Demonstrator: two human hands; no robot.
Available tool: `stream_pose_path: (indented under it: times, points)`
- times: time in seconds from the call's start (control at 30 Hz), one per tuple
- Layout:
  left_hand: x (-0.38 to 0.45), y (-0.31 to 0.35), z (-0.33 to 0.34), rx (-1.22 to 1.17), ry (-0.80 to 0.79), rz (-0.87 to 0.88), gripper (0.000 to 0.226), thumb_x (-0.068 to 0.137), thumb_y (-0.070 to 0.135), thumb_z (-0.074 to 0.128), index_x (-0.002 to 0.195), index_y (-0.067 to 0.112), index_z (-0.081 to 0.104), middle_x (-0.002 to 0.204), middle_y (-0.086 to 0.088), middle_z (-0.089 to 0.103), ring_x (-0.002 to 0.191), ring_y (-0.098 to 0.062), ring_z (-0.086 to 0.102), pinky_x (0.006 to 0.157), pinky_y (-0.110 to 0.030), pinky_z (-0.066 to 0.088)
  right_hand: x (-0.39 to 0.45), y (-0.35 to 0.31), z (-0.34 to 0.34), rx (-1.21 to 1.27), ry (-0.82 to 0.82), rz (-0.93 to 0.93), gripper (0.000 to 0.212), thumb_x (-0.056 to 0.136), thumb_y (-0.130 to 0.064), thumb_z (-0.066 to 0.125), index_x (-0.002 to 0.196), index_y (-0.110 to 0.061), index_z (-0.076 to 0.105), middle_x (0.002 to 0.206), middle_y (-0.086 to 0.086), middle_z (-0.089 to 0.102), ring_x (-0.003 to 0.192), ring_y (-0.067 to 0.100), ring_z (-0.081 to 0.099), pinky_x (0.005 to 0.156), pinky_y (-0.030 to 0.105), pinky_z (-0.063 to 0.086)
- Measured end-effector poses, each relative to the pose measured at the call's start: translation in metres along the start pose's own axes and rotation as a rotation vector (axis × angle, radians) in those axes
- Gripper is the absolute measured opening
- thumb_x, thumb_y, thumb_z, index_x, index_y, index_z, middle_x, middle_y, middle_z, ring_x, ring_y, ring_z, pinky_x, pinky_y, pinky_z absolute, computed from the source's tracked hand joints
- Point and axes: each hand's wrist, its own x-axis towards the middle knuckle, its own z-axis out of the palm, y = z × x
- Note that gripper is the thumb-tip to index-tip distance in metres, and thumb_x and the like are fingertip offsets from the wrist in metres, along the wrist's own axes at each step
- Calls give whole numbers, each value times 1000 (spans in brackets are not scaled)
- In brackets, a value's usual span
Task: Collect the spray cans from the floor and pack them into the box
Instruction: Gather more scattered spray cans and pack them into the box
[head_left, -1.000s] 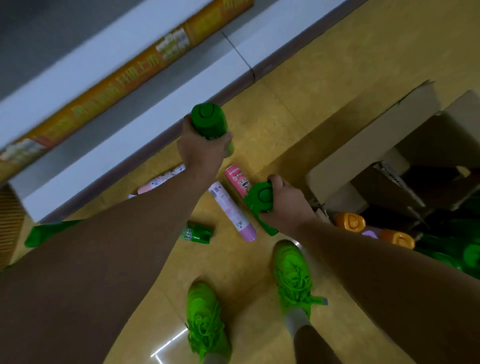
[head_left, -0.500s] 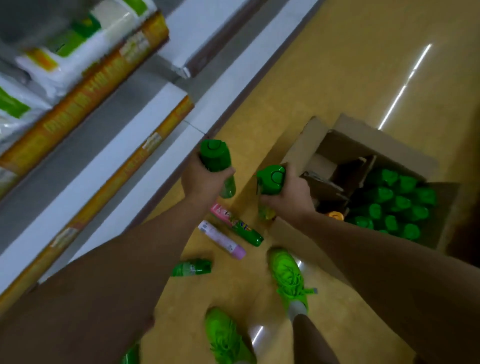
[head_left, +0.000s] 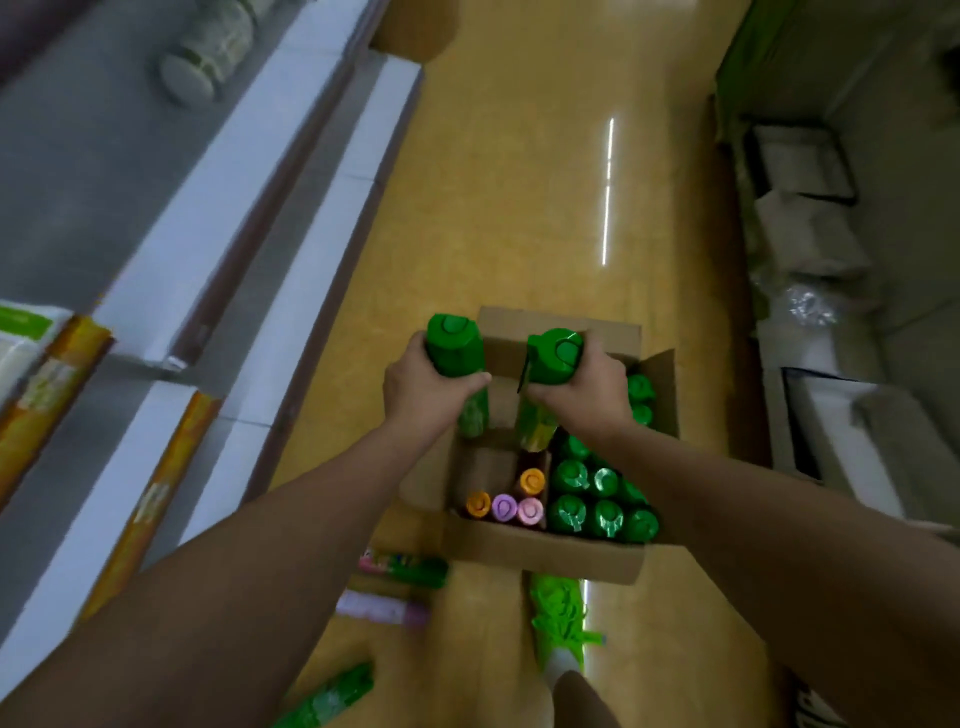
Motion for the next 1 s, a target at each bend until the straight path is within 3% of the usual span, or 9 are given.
stream_pose_path:
  times: [0.2, 0.27, 0.4, 0.63, 0.83, 1.0]
  points:
    - [50, 71, 70, 10, -107, 67, 72, 60, 43, 90, 123, 28, 59, 118, 4, 67, 113, -22, 60, 97, -42, 52, 65, 21, -73, 67, 64, 61, 82, 53, -38, 88, 122, -24, 45, 109, -2, 61, 99, 19, 63, 80, 44, 60]
    - [71, 87, 97, 6, -136, 70, 72, 62, 40, 90, 125, 26, 58, 119, 4, 67, 114, -19, 60, 97, -39, 51, 92, 32, -90, 86, 79, 87, 86, 49, -44, 85, 122, -26, 44, 109, -2, 61, 98, 20, 64, 78, 44, 61]
    - [111, 104, 155, 32, -212, 66, 68, 69, 39, 88, 127, 26, 55, 114, 12, 61, 109, -8, 54, 80, -23, 39, 151, 64, -106, 78, 137, 113, 82, 56, -35, 87, 125, -22, 44, 102, -5, 57, 98, 21, 63, 81, 44, 60]
    - [167, 89, 252, 4, -219, 6, 71, 67, 32, 91, 128, 23, 54, 108, 10, 57, 107, -10, 53, 90, -22, 40, 238, 126, -112, 146, 223, 153, 82, 65, -25, 89, 132, -16, 43, 107, -6, 56, 101, 16, 60, 84, 32, 57]
    - [202, 62, 310, 37, -280, -36, 82, 63, 36, 92, 133, 25, 51, 125, 4, 62, 120, -19, 55, 105, -42, 47, 286, 168, -96, 133, 205, 202, 83, 66, -23, 87, 135, -14, 41, 114, 1, 58, 106, 20, 59, 90, 38, 56]
    - [212, 33, 352, 55, -342, -39, 77, 65, 32, 92, 132, 25, 52, 126, 4, 61, 121, -19, 54, 106, -39, 45, 307, 214, -73, 83, 156, 230, 81, 65, -25, 87, 131, -14, 42, 115, 3, 59, 105, 20, 59, 89, 40, 57]
